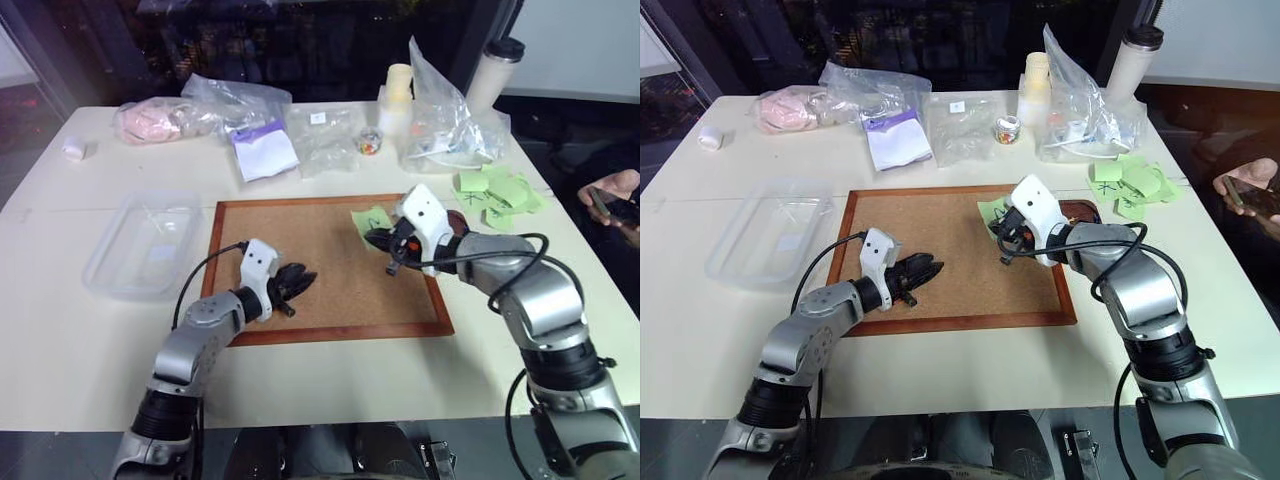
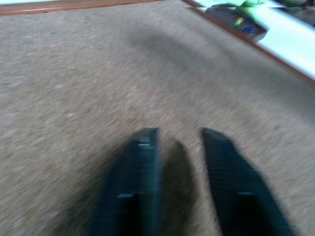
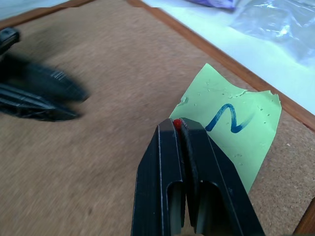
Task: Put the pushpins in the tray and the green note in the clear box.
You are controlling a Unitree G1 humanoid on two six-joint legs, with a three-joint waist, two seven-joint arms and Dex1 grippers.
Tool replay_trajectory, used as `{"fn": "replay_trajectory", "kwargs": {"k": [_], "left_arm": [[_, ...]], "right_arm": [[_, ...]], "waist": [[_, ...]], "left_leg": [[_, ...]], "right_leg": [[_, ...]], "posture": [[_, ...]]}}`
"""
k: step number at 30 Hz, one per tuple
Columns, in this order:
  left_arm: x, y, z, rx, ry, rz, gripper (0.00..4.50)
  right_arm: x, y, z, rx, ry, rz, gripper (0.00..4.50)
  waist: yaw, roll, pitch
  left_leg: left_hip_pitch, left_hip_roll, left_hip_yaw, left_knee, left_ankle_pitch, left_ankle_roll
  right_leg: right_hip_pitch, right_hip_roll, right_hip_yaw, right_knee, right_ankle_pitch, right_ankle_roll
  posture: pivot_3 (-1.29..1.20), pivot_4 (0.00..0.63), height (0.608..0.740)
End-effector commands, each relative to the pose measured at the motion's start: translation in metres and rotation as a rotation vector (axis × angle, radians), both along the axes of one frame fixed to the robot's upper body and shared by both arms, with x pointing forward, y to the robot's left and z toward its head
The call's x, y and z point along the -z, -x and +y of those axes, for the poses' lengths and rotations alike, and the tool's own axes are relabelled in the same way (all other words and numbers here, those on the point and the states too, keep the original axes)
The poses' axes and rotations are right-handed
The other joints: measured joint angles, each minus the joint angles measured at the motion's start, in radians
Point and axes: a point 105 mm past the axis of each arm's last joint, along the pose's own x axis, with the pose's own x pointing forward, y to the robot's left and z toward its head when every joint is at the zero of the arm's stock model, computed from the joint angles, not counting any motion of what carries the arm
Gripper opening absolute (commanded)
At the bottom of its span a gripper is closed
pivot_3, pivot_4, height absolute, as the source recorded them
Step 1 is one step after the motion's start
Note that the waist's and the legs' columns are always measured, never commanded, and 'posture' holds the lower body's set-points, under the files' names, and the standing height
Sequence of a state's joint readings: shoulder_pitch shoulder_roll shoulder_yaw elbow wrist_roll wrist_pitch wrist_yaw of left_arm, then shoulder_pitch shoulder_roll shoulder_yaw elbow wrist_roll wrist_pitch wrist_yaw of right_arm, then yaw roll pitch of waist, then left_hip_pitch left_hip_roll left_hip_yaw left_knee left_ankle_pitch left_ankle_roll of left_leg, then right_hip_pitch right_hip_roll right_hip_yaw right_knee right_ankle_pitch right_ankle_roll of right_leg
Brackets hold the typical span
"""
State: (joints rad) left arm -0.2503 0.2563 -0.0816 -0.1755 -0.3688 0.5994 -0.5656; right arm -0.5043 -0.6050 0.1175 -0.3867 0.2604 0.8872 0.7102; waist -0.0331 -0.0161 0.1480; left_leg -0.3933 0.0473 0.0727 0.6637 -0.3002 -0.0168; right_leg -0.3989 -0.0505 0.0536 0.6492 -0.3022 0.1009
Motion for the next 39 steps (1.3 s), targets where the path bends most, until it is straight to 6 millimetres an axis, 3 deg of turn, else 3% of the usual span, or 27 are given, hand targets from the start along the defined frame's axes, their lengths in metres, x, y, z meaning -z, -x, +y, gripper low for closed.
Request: {"fn": "replay_trajectory", "kwargs": {"k": [1, 3, 12, 26, 29, 36, 39], "left_arm": [[-0.034, -0.004, -0.005, 0.04, 0.106, -0.045, 3.55], [-0.048, -0.002, -0.013, 0.102, 0.186, -0.022, 4.27], [-0.065, -0.006, -0.026, 0.17, 0.507, 0.217, 4.27], [-0.065, -0.014, -0.042, 0.181, 0.588, 0.296, 4.27], [-0.064, -0.015, -0.046, 0.177, 0.604, 0.306, 3.43], [-0.064, -0.014, -0.047, 0.186, 0.624, 0.323, 0.08], [-0.063, -0.014, -0.044, 0.183, 0.623, 0.338, 0.08]], "right_arm": [[-0.012, 0.01, 0.007, -0.069, 0.018, -0.056, 0.0], [-0.012, 0.013, 0.007, -0.091, 0.053, -0.08, 0.0], [-0.017, 0.021, 0.016, -0.155, 0.092, -0.177, 0.0], [-0.023, 0.038, 0.026, -0.246, 0.123, -0.215, 0.0], [-0.024, 0.043, 0.028, -0.271, 0.124, -0.211, 0.0], [-0.024, 0.045, 0.027, -0.277, 0.136, -0.21, 0.0], [-0.024, 0.043, 0.026, -0.267, 0.141, -0.214, 0.0]], "waist": [[-0.001, -0.002, 0.001], [-0.003, -0.002, 0.002], [-0.006, -0.005, 0.004], [0.002, -0.006, 0.005], [0.009, -0.006, 0.005], [0.02, -0.007, 0.005], [0.02, -0.007, 0.005]], "left_leg": [[0.0, 0.0, 0.0, 0.0, 0.0, 0.0], [0.0, 0.0, 0.0, 0.0, 0.0, 0.0], [-0.001, 0.0, -0.002, 0.001, 0.0, 0.0], [-0.002, 0.0, -0.003, 0.001, 0.0, 0.0], [-0.002, -0.001, -0.002, 0.001, 0.0, 0.0], [-0.002, -0.002, -0.002, 0.001, 0.0, 0.0], [-0.002, -0.002, -0.003, 0.001, 0.0, 0.0]], "right_leg": [[0.0, 0.0, 0.0, 0.0, 0.0, 0.0], [0.0, 0.001, 0.0, 0.0, 0.0, 0.0], [0.0, 0.002, 0.0, -0.001, 0.0, 0.0], [0.0, 0.002, 0.0, -0.001, 0.0, 0.0], [0.0, 0.002, 0.0, -0.001, 0.0, 0.0], [0.0, 0.002, 0.0, -0.001, 0.0, 0.0], [0.0, 0.002, 0.0, -0.001, 0.0, 0.0]], "posture": [[0.0, 0.15, 0.74], [0.0, 0.15, 0.74], [0.0, 0.15, 0.74], [0.0, 0.15, 0.74], [0.0, 0.15, 0.74], [0.0, 0.15, 0.74], [0.0, 0.15, 0.74]]}}
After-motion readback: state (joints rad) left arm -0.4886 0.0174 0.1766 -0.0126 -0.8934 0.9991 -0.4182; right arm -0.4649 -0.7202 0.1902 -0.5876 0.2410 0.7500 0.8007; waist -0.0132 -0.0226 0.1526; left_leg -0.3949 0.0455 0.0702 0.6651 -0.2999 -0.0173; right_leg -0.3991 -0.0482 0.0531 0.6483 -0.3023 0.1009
